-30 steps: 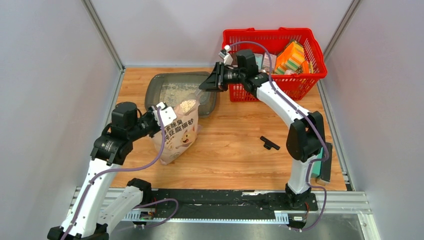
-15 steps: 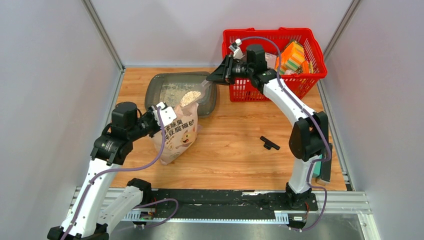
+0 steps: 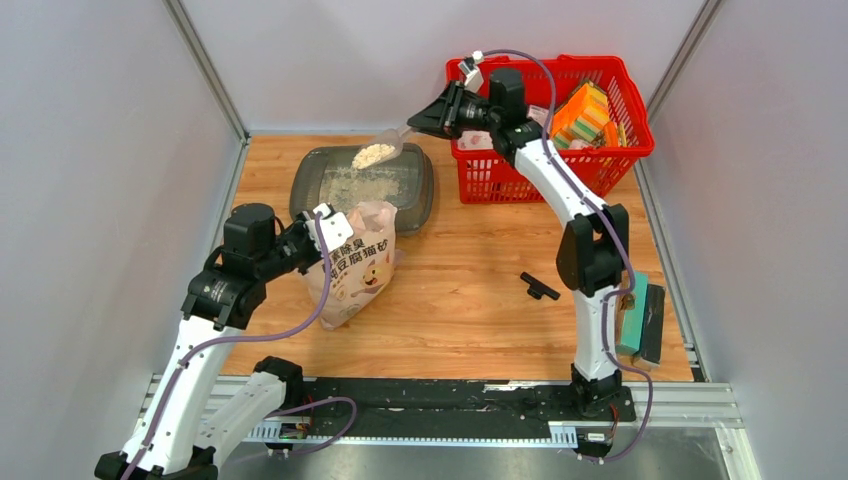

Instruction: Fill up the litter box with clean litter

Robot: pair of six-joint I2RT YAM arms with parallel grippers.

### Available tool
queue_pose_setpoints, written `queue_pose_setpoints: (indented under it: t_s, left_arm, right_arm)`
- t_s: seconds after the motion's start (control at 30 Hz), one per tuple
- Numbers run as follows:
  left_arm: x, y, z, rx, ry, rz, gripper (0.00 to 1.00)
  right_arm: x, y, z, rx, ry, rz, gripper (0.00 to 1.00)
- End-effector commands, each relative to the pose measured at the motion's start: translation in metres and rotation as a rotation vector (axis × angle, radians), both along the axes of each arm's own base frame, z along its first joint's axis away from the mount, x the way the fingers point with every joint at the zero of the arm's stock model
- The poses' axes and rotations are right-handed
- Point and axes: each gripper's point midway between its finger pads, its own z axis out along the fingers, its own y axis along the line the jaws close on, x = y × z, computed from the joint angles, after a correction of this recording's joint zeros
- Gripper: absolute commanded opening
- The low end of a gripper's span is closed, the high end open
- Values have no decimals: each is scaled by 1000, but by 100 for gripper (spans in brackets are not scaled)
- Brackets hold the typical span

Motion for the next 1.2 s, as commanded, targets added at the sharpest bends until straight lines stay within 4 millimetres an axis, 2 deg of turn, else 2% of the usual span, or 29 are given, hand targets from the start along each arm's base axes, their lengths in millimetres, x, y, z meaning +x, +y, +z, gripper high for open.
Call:
queue_pose_setpoints:
  t_s: [0.0,0.03,0.23,0.3,0.43,0.5,0.57,0.6,0.67,0.9,0.93,1.03,1.07,1.17]
  left_arm:
    - [8,-9,44,-62,-144,-26,0]
    - [8,-8,43,-59,-137,-23,0]
    - [3,-4,42,-47,-120,-11,0]
    - [0,-3,43,-47,-122,-10,0]
    - [-4,2,42,-31,-129,0,0]
    - [-6,3,43,-25,-138,-4,0]
    - [-6,2,44,-23,-146,-9,0]
    - [-5,2,46,-23,-151,-10,0]
    - [-4,0,48,-26,-156,-17,0]
    - [-3,-8,56,-35,-182,-70,0]
    - [-4,-9,58,-37,-189,-78,0]
    - [-6,-11,61,-43,-200,-91,0]
    - [-6,-11,60,-46,-198,-92,0]
    - [-8,-12,60,-60,-197,-92,0]
  right_arm:
    - [38,3,14,4,-163,-53,0]
    - [46,3,3,-15,-165,-63,0]
    - [70,-4,-17,-141,-273,-129,0]
    - [73,-7,-22,-185,-298,-152,0]
    - [70,-8,-22,-302,-473,-138,0]
    - [61,-4,-13,-350,-559,-129,0]
    - [53,0,-16,-435,-678,-109,0]
    - [46,0,-3,-450,-739,-109,0]
    - [38,3,-5,-485,-803,-81,0]
    - [13,-3,28,-460,-880,-41,0]
    - [4,-5,41,-454,-908,-37,0]
    - [-25,-6,57,-429,-978,66,0]
    - [-47,-6,68,-389,-1010,138,0]
    - [-82,-8,81,-320,-1038,234,2]
